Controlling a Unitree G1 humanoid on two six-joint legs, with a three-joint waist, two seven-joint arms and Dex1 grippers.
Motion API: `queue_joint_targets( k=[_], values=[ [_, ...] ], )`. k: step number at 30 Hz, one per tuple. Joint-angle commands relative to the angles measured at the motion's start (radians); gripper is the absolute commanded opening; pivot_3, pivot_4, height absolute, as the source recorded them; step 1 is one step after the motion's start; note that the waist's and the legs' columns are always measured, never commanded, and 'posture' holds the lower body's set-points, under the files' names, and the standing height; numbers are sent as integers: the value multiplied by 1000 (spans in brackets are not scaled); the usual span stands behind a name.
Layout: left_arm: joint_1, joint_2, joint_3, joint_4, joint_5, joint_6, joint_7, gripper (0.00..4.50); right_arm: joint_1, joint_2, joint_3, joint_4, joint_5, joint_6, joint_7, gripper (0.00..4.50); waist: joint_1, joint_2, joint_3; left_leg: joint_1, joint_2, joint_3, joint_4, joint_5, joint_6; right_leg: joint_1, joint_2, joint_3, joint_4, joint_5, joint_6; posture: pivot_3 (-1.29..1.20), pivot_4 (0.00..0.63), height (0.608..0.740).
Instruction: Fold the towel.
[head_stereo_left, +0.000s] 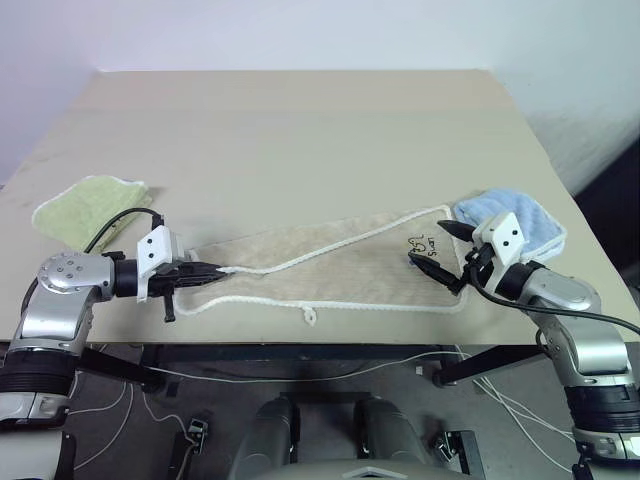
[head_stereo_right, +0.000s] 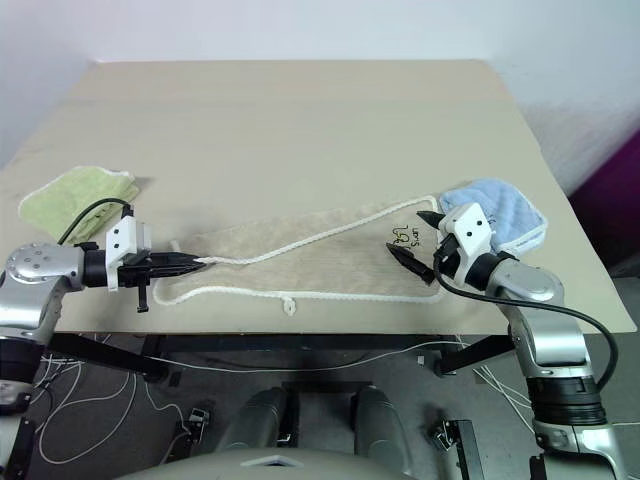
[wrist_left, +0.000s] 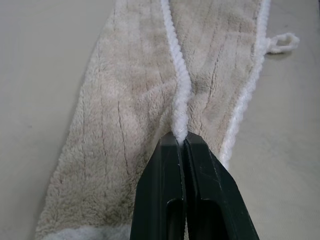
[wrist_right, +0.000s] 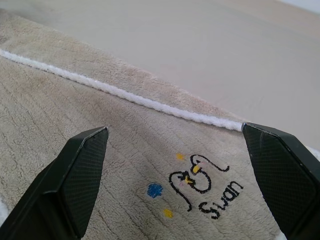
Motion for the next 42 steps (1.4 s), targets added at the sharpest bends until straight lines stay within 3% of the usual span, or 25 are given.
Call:
queue_joint_targets(
  k=[1,11,20,25,28,39,42],
  values=[
    [-4,28,65,-9,-9,0,33,27,-60,-48,-10,-49,-21,-24,14,4500,0,0,0,0,0,0,0,0,0,0,0,0,0,0,0,0,150,740],
    [43,11,113,-58,-20,18,104,27,-286,-165,128,265,-300,-302,55,4500,-2,0,0,0,0,1,0,0,0,0,0,0,0,0,0,0,150,740],
    [69,13,120,-76,-13,11,129,27,-572,-146,294,817,-557,-607,-30,4500,-6,1,0,0,0,2,0,0,0,-1,0,1,0,0,0,0,150,740],
    [84,11,124,-93,-16,16,140,27,-652,-134,328,989,-613,-710,-71,4500,-6,1,1,0,0,2,-1,0,0,-2,0,1,0,0,0,0,150,740],
    [101,14,131,-104,-21,19,144,0,-674,-125,339,1045,-629,-745,-85,3904,-8,1,1,0,0,2,-1,0,0,-2,0,1,0,0,0,0,150,740],
    [125,16,135,-120,-22,23,156,0,-686,-118,331,1078,-624,-799,-81,140,-8,1,1,0,0,2,-1,0,0,-2,1,1,0,0,0,0,150,740],
    [126,15,134,-120,-22,22,157,0,-682,-120,332,1073,-626,-806,-83,38,-8,1,1,0,0,2,-1,0,0,-2,1,1,0,0,0,0,150,740]
  ],
)
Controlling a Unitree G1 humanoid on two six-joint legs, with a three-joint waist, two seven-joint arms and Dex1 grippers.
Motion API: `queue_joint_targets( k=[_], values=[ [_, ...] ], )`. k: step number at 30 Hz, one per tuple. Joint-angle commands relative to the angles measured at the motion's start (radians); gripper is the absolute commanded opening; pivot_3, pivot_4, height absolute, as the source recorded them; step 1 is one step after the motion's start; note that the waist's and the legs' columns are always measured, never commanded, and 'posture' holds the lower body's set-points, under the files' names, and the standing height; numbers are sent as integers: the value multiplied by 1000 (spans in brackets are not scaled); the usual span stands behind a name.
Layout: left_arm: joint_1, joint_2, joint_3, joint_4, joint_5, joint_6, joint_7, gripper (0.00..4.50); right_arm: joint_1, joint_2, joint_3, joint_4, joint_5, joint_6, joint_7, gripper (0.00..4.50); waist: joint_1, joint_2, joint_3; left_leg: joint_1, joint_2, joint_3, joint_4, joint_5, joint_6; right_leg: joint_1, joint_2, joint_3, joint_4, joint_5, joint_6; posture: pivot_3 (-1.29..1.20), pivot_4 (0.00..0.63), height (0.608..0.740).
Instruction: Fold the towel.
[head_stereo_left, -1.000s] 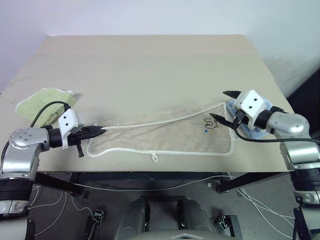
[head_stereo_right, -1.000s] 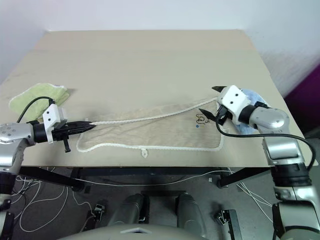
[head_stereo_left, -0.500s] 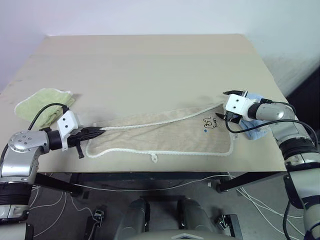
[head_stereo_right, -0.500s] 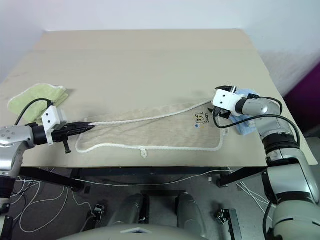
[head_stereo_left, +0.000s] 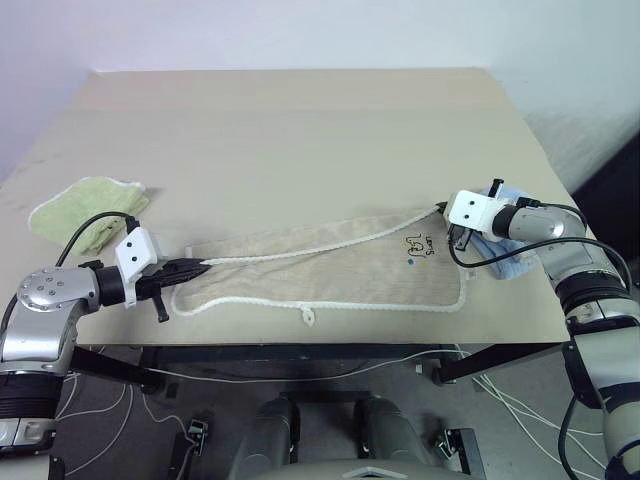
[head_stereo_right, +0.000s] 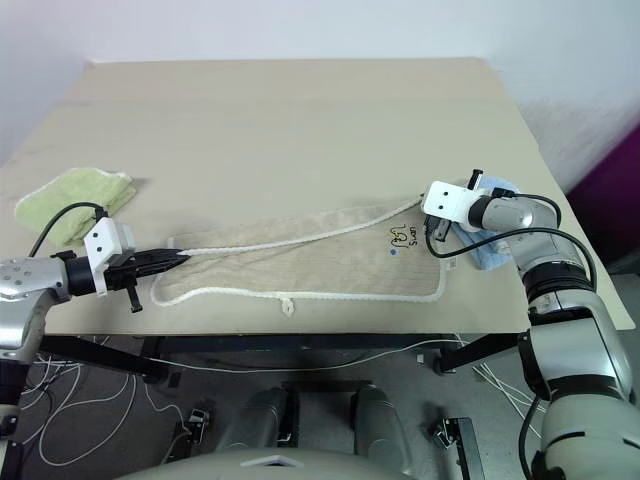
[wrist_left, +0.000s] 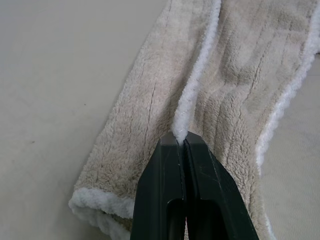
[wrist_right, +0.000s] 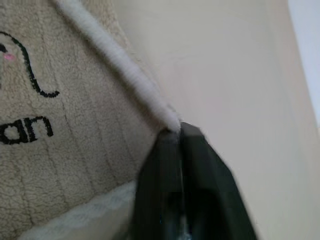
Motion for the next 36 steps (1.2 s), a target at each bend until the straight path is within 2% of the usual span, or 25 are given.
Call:
queue_joint_targets(
  k=[1,8,14,22,27,31,36],
  values=[
    [3,13,33,-29,-11,0,5,0,-26,-8,-17,-12,7,-21,-7,38,0,0,0,0,0,0,0,0,0,0,0,0,0,0,0,0,150,740],
    [-76,-2,86,45,-23,-26,74,0,-75,-41,-53,-54,30,-20,-17,38,1,0,0,0,0,0,0,0,0,0,0,0,0,0,0,0,150,740],
    [-296,-19,122,210,3,-67,205,0,-205,-68,-108,-43,89,7,19,38,1,2,1,0,0,0,1,0,0,0,0,0,0,0,0,0,150,740],
    [-676,10,87,557,82,-208,236,0,-426,-93,-128,71,97,5,34,38,0,1,2,-1,-1,0,1,0,0,-1,1,-1,0,0,0,0,150,740],
    [-816,53,105,690,89,-236,204,0,-485,-126,-169,64,151,7,92,38,-2,1,2,-2,-1,1,0,0,0,-2,1,0,0,0,0,0,150,740],
    [-731,84,149,603,13,-179,101,0,-402,-153,-222,-56,258,53,219,38,-7,2,2,-2,-1,1,0,0,0,-2,1,0,2,0,0,0,150,740],
    [-350,131,225,269,-144,68,-48,0,-2,-234,-287,-467,468,283,451,38,-17,2,2,-2,0,0,0,0,0,0,1,0,2,0,0,0,150,740]
  ],
)
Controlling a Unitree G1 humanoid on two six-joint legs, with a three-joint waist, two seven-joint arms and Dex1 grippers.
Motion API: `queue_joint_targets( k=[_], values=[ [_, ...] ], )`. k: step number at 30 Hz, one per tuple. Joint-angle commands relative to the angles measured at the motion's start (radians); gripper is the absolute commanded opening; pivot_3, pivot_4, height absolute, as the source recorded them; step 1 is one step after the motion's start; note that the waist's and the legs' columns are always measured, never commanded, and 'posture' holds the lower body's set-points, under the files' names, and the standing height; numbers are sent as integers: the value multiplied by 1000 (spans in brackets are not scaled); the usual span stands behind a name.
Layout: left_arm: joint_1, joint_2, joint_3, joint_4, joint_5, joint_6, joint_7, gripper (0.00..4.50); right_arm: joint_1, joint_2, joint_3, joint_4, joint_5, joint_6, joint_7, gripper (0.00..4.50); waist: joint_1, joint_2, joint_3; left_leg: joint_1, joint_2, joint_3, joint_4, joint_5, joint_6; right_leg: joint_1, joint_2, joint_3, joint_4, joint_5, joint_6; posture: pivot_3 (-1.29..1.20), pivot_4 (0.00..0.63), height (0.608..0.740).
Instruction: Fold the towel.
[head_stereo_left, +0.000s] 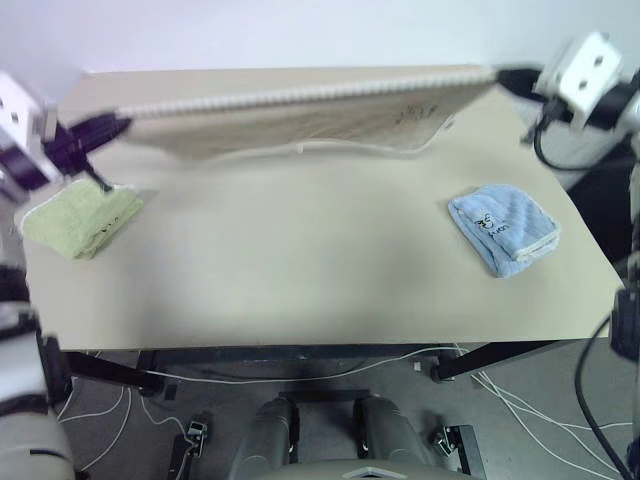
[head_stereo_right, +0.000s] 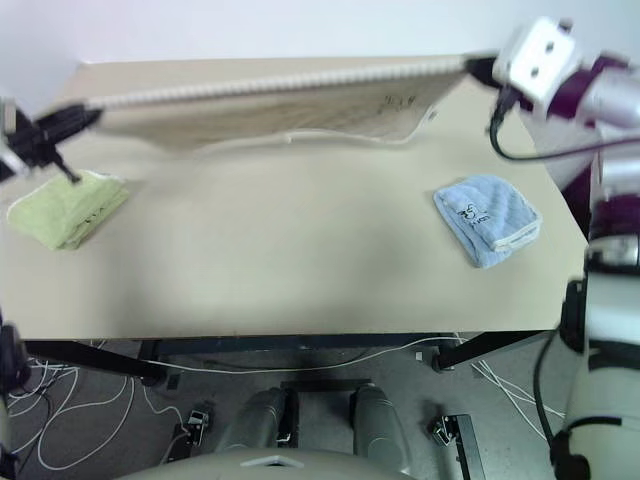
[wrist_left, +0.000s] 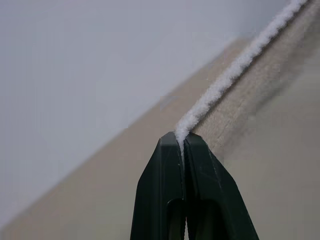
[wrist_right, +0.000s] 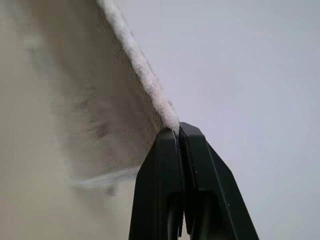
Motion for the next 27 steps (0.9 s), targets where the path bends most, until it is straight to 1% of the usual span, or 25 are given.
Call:
queue_joint_targets(
  k=[1,4,7,12,15,18,21,23,27],
  values=[
    [235,70,97,-226,-105,188,-67,0,250,-89,-84,-272,148,193,122,38,0,0,0,0,0,0,1,0,0,0,0,0,1,0,0,0,150,740],
    [466,104,153,-397,-146,315,-91,0,504,-132,-140,-506,247,356,160,38,-1,1,1,-2,1,0,0,0,0,-2,-1,1,1,0,0,0,150,740],
    [617,120,197,-488,-150,370,-94,0,699,-165,-197,-677,318,471,191,38,2,2,1,0,1,0,1,0,0,-2,-2,2,0,0,0,0,150,740],
    [792,133,283,-596,-187,475,-117,0,908,-201,-284,-833,408,617,237,38,11,2,1,5,1,0,0,-1,1,5,-3,2,-3,0,-1,0,150,740],
    [845,123,311,-644,-197,510,-106,0,970,-210,-324,-893,451,673,259,38,23,2,1,4,1,0,0,-1,1,4,-4,2,-4,0,-1,0,150,740],
    [853,106,297,-670,-188,510,-85,0,950,-201,-314,-900,436,680,236,38,26,1,1,5,1,0,0,-1,1,5,-5,1,-4,0,-1,0,150,740],
    [773,88,231,-632,-143,474,-23,0,826,-169,-238,-834,362,645,177,38,26,2,1,5,0,0,0,-1,0,5,-6,1,-4,0,-1,0,150,740],
    [695,70,176,-570,-81,417,31,0,735,-147,-182,-771,316,629,152,38,27,2,1,5,0,0,0,-1,0,5,-6,1,-4,0,-1,0,150,740],
    [508,37,43,-368,59,324,134,0,551,-78,-63,-601,212,555,134,38,25,1,1,3,-1,0,0,-1,0,3,-6,0,-4,0,-1,0,150,740]
  ],
)
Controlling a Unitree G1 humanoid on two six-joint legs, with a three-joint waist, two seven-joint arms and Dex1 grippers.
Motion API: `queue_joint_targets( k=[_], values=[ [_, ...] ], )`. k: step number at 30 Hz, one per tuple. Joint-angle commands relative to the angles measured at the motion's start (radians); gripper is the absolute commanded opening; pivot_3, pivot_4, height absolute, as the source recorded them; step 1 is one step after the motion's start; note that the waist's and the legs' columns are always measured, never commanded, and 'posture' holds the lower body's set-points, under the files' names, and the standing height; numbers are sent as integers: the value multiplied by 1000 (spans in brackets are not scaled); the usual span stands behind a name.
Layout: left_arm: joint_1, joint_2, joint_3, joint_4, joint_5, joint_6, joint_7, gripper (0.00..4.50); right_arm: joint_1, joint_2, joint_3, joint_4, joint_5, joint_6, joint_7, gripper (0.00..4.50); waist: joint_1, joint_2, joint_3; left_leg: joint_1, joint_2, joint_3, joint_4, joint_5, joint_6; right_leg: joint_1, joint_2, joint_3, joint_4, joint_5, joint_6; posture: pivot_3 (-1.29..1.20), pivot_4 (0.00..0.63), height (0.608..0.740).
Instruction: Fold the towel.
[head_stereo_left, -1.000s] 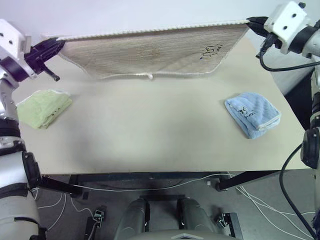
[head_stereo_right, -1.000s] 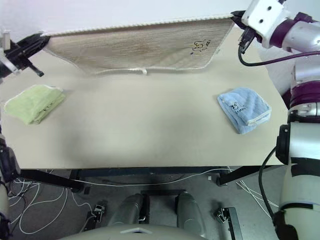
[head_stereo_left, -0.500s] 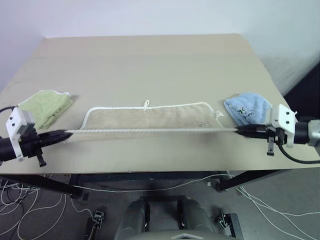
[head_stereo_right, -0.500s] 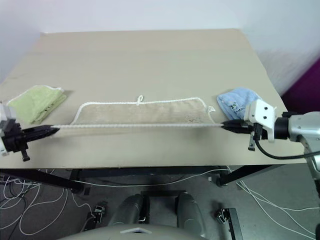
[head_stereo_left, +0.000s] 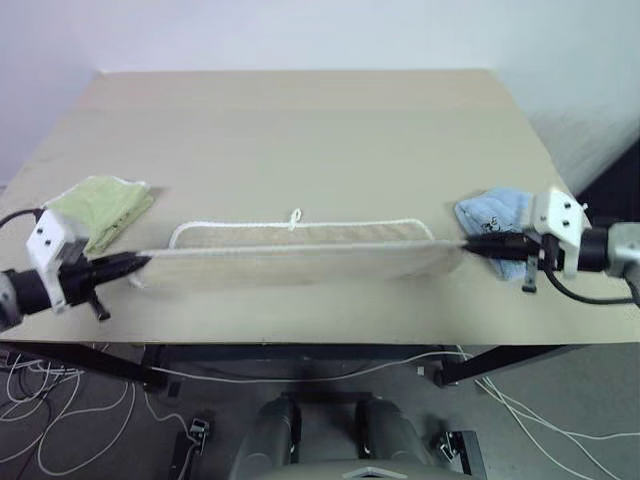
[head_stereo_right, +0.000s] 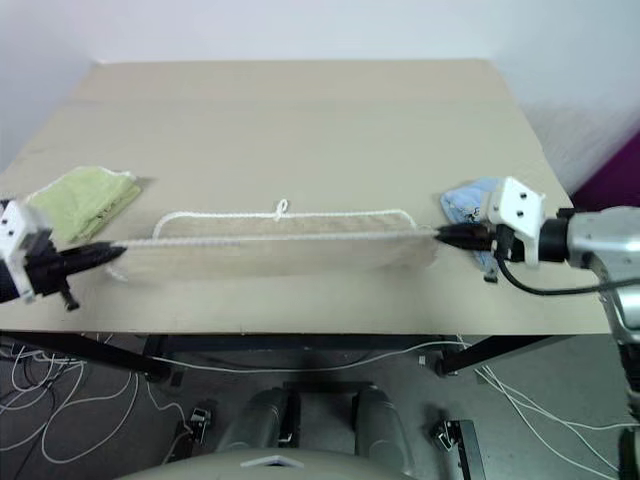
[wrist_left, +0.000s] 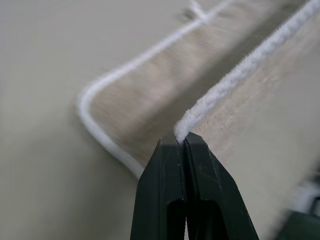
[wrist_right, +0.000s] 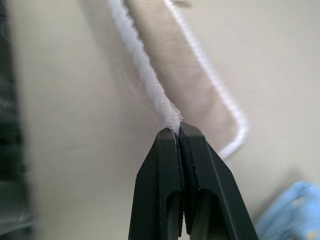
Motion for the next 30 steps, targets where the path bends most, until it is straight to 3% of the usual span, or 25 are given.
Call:
queue_joint_targets(
  k=[1,11,20,23,30],
  values=[
    [-107,-17,-76,149,113,-90,76,0,-119,50,70,145,-97,-76,-30,38,-1,0,0,-1,0,0,0,0,0,-1,0,-1,0,0,0,0,150,740],
    [-362,-85,-228,433,245,-250,126,0,-335,192,196,545,-263,-294,-63,38,-1,0,0,-3,0,1,1,0,0,-4,4,0,2,0,0,0,150,740],
    [-445,-144,-246,534,262,-304,158,0,-356,210,190,620,-258,-320,-14,38,-5,0,0,-3,0,1,1,0,0,-4,5,0,3,0,0,0,150,740],
    [-450,-150,-242,544,247,-284,144,704,-345,201,178,608,-244,-292,5,694,-5,0,0,-3,0,1,2,0,0,-4,5,0,3,0,1,0,150,740],
    [-464,-156,-227,559,238,-279,161,3021,-344,197,134,600,-227,-266,-19,3083,-3,0,0,-3,0,1,2,0,0,-3,5,0,3,0,1,0,150,740]
  ],
)
